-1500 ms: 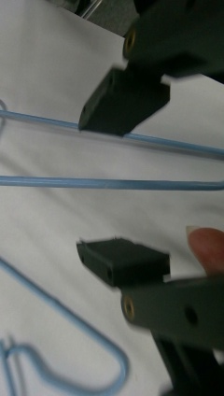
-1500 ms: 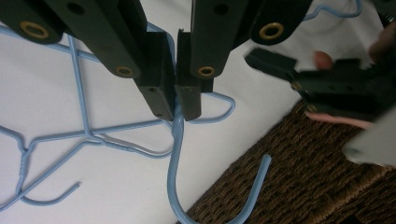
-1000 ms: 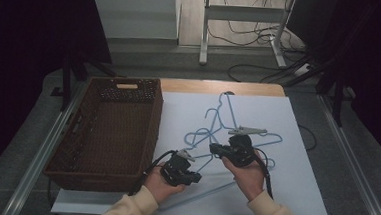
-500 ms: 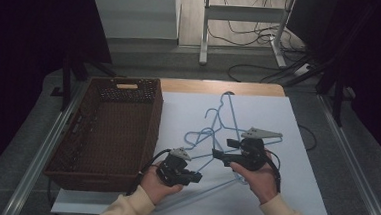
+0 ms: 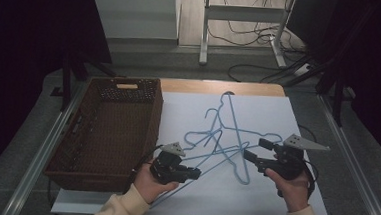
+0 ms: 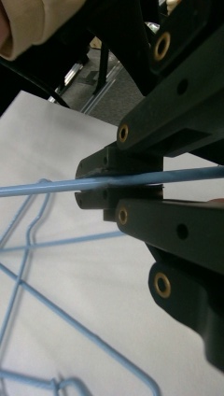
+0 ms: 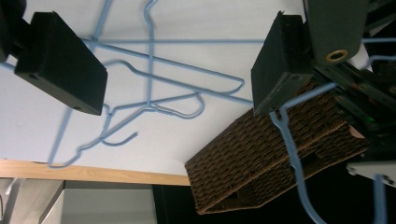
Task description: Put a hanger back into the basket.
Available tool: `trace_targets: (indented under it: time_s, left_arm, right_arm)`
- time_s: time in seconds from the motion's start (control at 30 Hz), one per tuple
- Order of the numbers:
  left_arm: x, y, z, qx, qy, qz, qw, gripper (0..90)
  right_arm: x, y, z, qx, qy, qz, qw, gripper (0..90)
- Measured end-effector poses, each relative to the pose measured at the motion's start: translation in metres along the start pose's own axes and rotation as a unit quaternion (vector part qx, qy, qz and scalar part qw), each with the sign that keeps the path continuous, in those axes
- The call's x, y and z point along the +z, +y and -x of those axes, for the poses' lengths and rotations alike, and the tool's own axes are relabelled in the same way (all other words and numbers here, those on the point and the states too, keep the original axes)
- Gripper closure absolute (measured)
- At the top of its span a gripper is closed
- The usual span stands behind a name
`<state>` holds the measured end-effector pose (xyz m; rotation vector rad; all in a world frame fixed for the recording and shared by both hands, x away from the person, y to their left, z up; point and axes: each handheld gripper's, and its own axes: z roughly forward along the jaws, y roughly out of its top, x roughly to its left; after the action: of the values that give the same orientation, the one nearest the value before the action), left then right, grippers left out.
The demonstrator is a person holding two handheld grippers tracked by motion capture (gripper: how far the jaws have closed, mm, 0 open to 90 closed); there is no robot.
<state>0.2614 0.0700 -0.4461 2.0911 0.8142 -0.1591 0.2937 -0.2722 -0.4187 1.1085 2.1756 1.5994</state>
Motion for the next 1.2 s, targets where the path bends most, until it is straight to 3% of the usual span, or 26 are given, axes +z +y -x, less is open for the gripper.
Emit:
trace_targets:
  time_s: [0.27, 0.63, 0.8, 1.07, 1.13, 1.17, 1.2]
  left_arm:
    - [-0.023, 0.004, 0.001, -0.001, -0.008, 0.023, 0.9997, 85.4]
    - [-0.061, 0.017, -0.004, -0.003, 0.000, 0.065, 0.9979, 85.5]
    - [-0.085, 0.021, -0.013, -0.010, 0.006, 0.099, 0.9950, 85.5]
    - [-0.113, 0.019, -0.032, -0.027, 0.023, 0.133, 0.9905, 85.5]
    - [-0.125, 0.016, -0.041, -0.036, 0.028, 0.150, 0.9877, 85.5]
    - [-0.125, 0.016, -0.041, -0.036, 0.028, 0.150, 0.9877, 85.5]
    - [-0.134, 0.014, -0.046, -0.042, 0.033, 0.164, 0.9850, 85.4]
  right_arm:
    - [-0.004, -0.003, 0.009, 0.003, -0.017, 0.001, 0.9999, 18.7]
    - [-0.002, -0.008, 0.019, 0.012, -0.027, -0.008, 0.9995, 18.9]
    - [-0.001, -0.010, 0.022, 0.016, -0.033, -0.017, 0.9992, 18.9]
    - [0.001, -0.012, 0.023, 0.015, -0.037, -0.025, 0.9989, 18.9]
    - [0.002, -0.013, 0.026, 0.017, -0.041, -0.030, 0.9986, 18.9]
    - [0.002, -0.014, 0.027, 0.018, -0.042, -0.029, 0.9985, 18.8]
    - [0.003, -0.014, 0.027, 0.019, -0.042, -0.030, 0.9985, 18.9]
